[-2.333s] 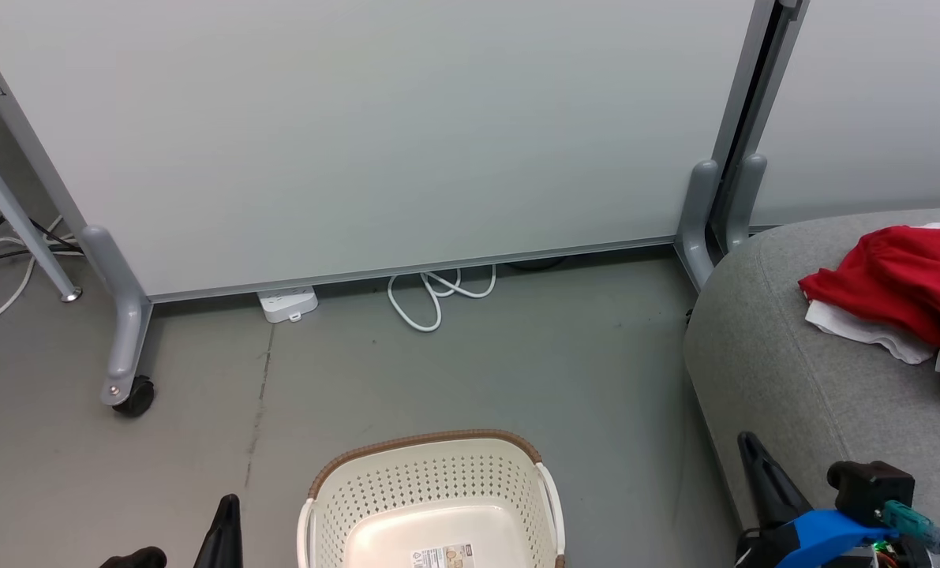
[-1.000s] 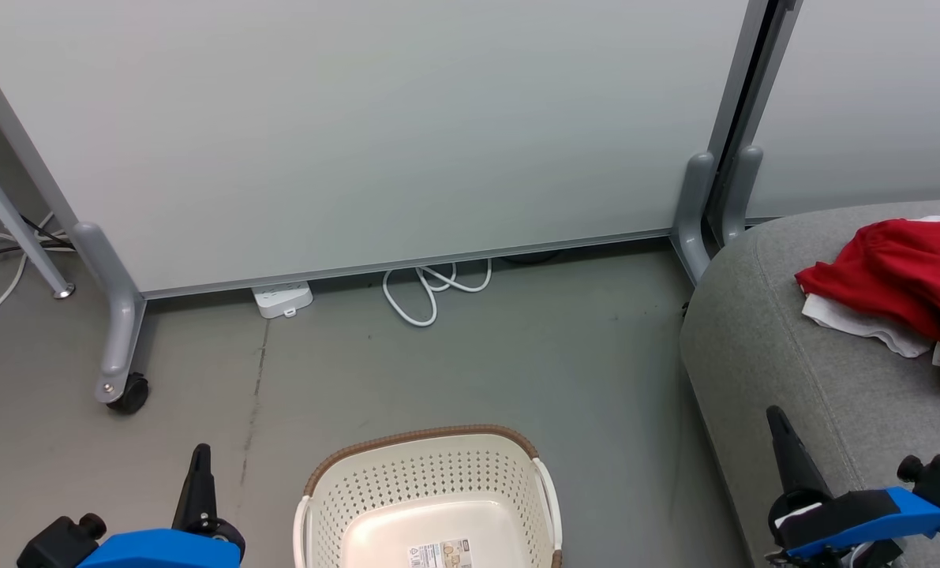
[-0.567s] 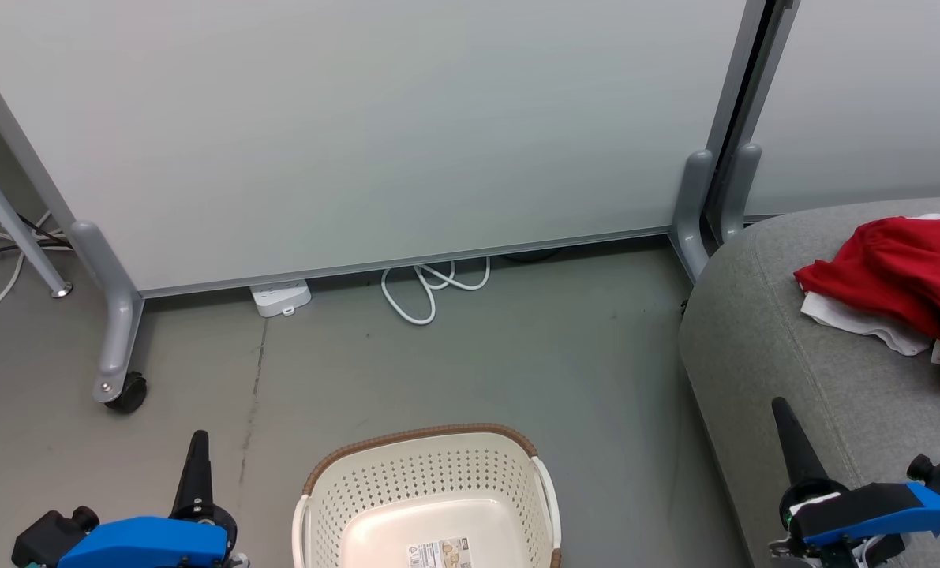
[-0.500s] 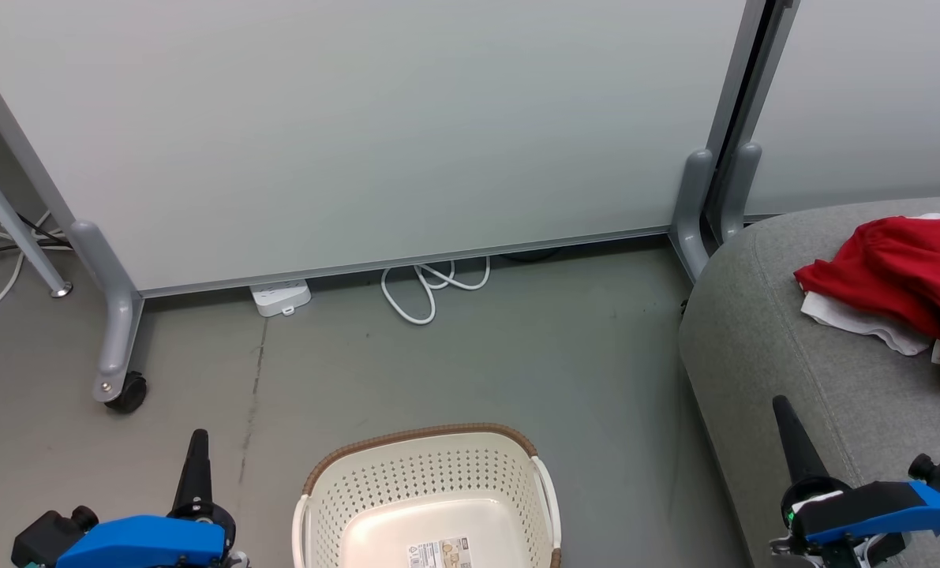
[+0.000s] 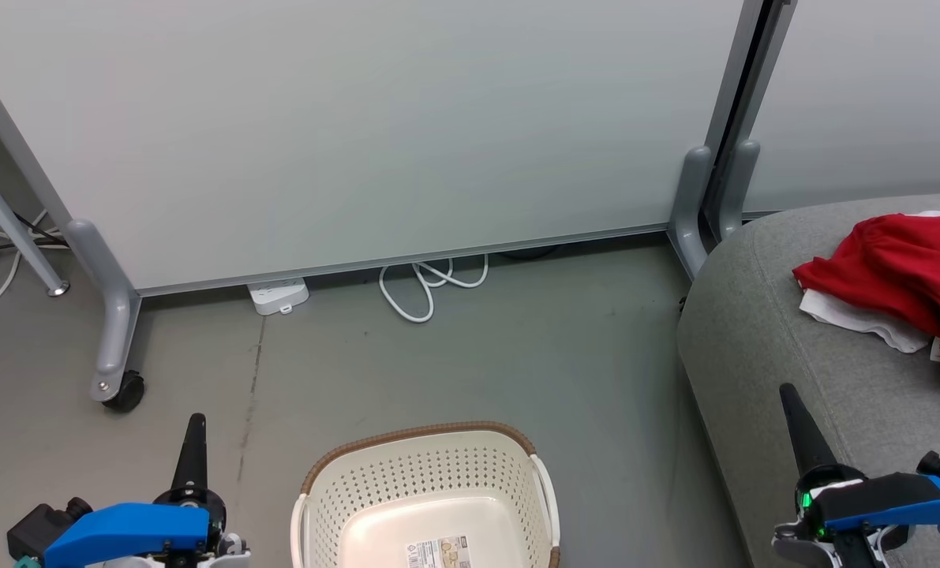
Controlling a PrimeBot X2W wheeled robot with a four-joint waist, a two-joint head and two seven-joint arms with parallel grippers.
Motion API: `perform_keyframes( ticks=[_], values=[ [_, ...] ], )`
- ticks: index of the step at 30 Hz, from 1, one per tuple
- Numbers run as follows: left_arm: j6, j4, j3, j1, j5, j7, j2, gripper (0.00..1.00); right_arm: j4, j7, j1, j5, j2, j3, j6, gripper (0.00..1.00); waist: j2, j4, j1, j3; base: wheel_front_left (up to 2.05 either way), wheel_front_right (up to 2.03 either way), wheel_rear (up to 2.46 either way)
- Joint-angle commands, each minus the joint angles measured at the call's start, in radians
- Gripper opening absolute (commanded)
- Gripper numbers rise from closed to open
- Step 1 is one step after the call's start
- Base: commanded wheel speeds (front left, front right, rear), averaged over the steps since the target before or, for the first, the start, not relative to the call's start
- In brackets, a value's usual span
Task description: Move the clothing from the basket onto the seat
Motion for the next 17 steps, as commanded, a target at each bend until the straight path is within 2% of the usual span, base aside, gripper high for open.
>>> perform_keyframes(
  ticks=[1,17],
  values=[
    [-0.006,-0.012,0.009,-0.025,-0.015,0.004,0.002,0.00,-0.012,0.005,-0.018,0.017,-0.005,-0.003,0.000,0.00,0.0000,0.000,0.0000,0.000,0.00,0.00,0.00],
    [-0.007,-0.026,0.027,-0.042,-0.132,0.041,-0.007,0.00,-0.015,0.024,-0.029,0.162,-0.006,-0.012,0.000,0.00,0.0000,-0.004,0.0000,0.005,0.00,0.00,0.00]
  ],
)
